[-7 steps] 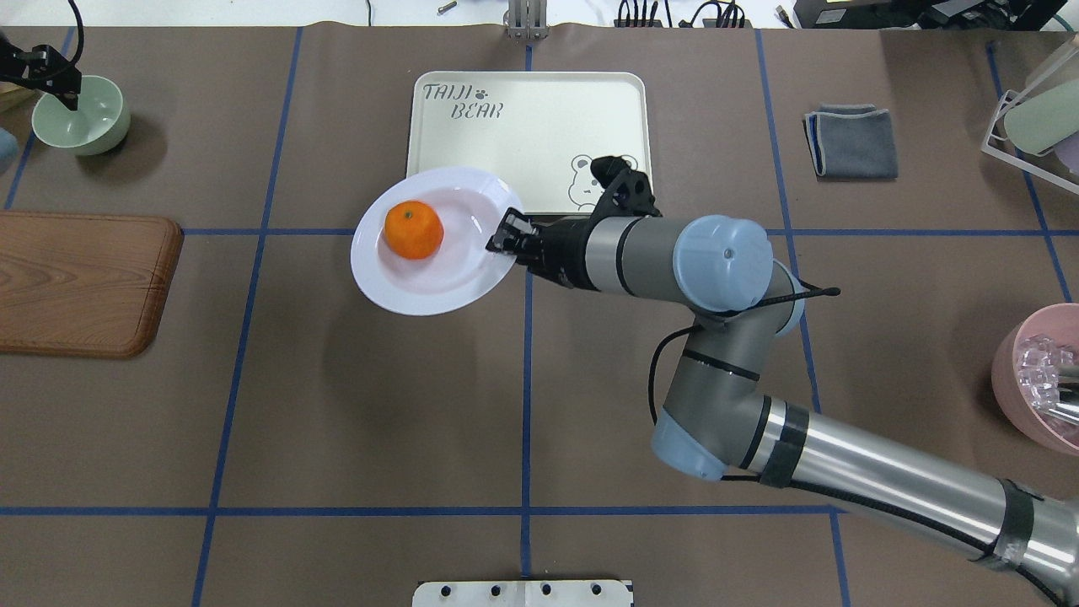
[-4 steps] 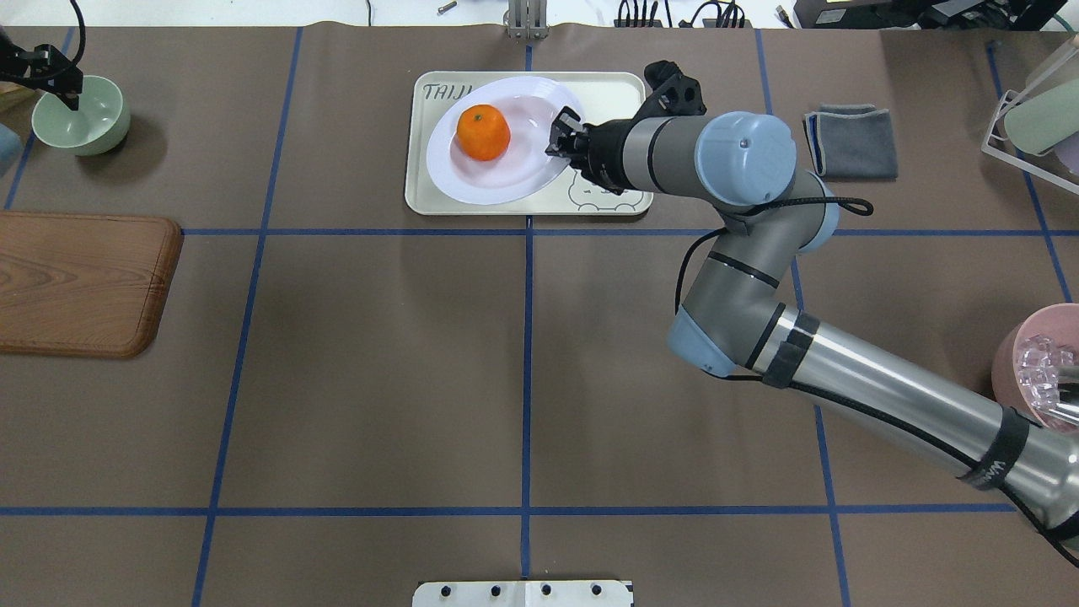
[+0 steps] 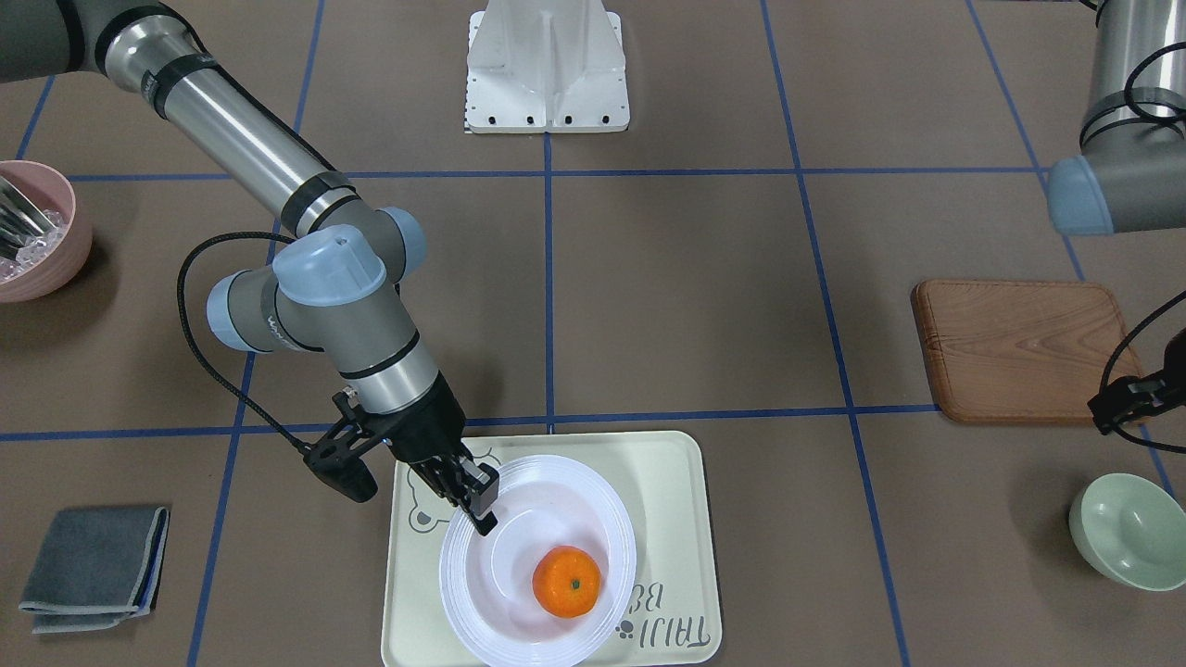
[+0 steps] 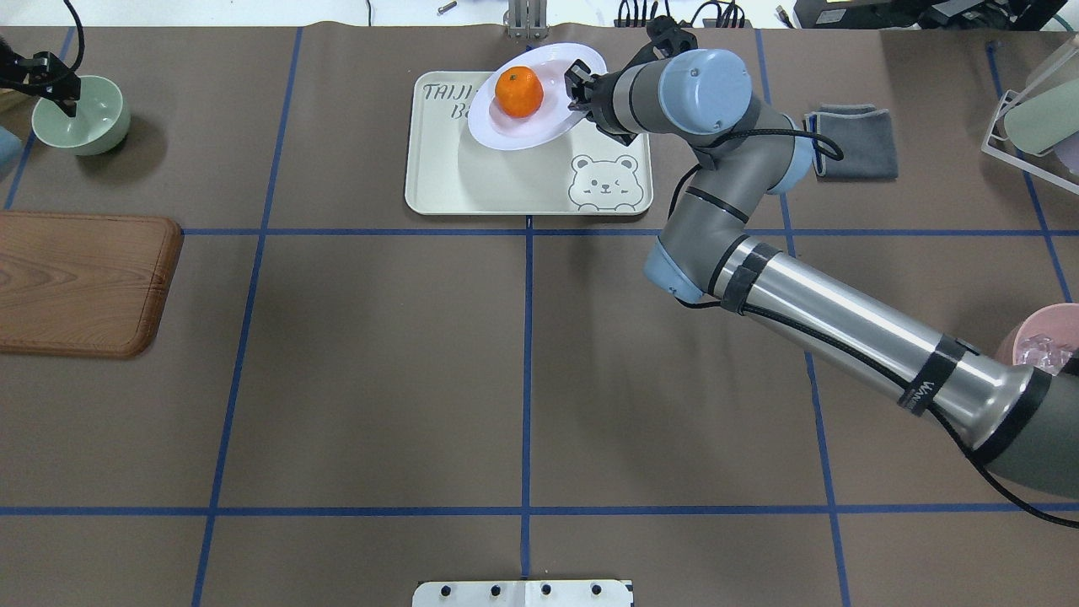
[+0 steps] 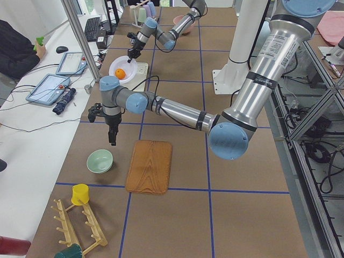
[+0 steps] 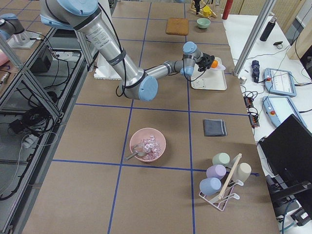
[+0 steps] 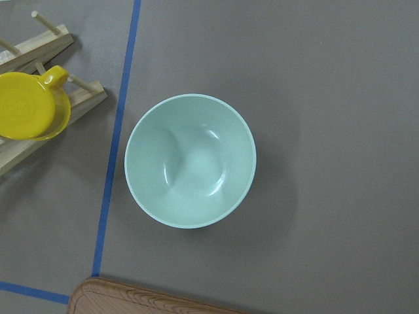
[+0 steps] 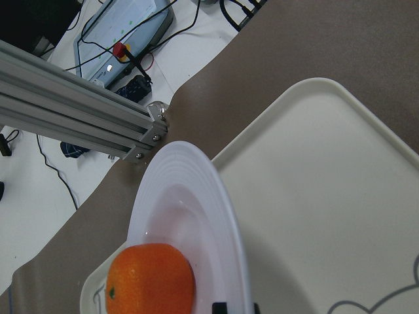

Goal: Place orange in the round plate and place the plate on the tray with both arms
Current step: 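Lift the plate with the right gripper and carry it onto the cream tray, then lower the plate onto the cream tray and open the right gripper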

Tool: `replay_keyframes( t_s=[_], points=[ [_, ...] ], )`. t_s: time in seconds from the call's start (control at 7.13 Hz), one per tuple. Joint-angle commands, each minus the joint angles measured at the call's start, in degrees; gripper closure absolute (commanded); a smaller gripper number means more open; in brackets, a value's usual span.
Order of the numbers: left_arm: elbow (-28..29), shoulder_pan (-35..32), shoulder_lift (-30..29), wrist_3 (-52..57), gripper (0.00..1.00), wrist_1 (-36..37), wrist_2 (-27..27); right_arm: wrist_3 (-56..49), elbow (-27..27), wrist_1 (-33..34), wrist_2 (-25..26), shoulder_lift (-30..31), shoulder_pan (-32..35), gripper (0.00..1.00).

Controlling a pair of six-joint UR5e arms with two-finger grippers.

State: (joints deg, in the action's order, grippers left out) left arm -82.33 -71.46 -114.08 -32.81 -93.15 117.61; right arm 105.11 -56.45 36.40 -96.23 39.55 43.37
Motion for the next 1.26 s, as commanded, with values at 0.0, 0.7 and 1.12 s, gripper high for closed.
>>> replay_keyframes(
  t_s=[0.0, 0.7, 1.12],
  points=[
    [0.5, -0.1, 0.1, 0.0, 0.02, -0.7, -1.2, 0.1, 3.6, 0.0, 0.0, -2.4, -0.5, 1.0],
    [1.2, 0.0, -0.1, 0.1, 0.02, -0.8, -2.5, 0.4, 1.6, -0.1, -0.4, -0.1, -3.3, 1.0],
    [1.1, 0.0, -0.2, 0.1, 0.02, -0.8, -2.5, 0.2, -0.7, 0.1, -0.4, 3.5, -1.7, 0.0]
  ],
)
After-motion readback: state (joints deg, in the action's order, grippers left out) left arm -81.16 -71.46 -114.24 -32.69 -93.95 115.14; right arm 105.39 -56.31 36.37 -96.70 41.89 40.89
